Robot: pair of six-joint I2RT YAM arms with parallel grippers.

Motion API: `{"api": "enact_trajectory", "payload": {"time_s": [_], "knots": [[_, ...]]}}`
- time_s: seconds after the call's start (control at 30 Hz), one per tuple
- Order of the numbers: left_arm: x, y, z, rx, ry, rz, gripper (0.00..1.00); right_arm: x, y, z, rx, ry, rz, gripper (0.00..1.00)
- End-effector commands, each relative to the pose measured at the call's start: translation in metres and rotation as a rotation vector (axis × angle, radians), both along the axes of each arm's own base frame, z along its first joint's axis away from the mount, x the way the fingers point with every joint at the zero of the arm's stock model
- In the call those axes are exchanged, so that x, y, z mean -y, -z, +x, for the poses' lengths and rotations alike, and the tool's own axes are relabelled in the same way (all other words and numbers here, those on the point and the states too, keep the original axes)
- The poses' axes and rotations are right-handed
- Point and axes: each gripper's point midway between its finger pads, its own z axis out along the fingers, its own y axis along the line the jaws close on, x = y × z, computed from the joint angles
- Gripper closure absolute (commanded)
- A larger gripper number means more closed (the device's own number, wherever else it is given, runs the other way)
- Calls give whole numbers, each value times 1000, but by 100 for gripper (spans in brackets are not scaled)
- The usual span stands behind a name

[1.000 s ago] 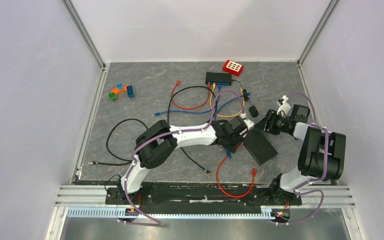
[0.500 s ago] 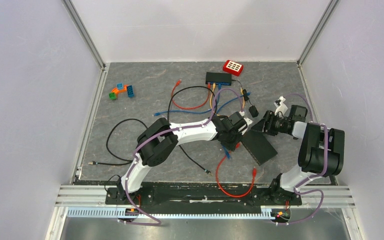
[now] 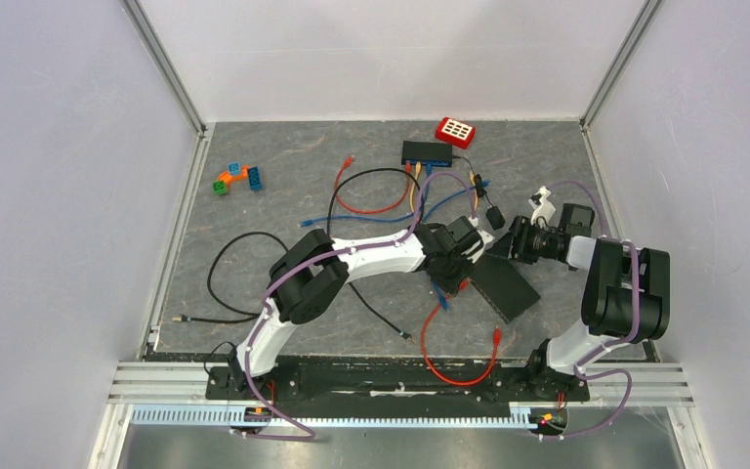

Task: Insert the plug into the switch port
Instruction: Insert the connector into the switch port.

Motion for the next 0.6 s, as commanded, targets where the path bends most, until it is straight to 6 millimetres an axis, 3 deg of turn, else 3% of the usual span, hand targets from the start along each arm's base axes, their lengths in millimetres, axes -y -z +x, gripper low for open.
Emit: {"api": "enact_trajectory", "payload": {"time_s": [0.0, 0.23, 0.57], "knots": [[-34, 42, -14, -64, 61, 152, 98, -11, 10, -11, -65, -42, 6, 49], [-23, 35, -17, -56, 110, 92, 98, -10, 12, -13, -62, -24, -3, 49], [-22, 36, 16, 94, 36, 127, 98, -20, 16, -26, -99, -35, 47, 51]]}}
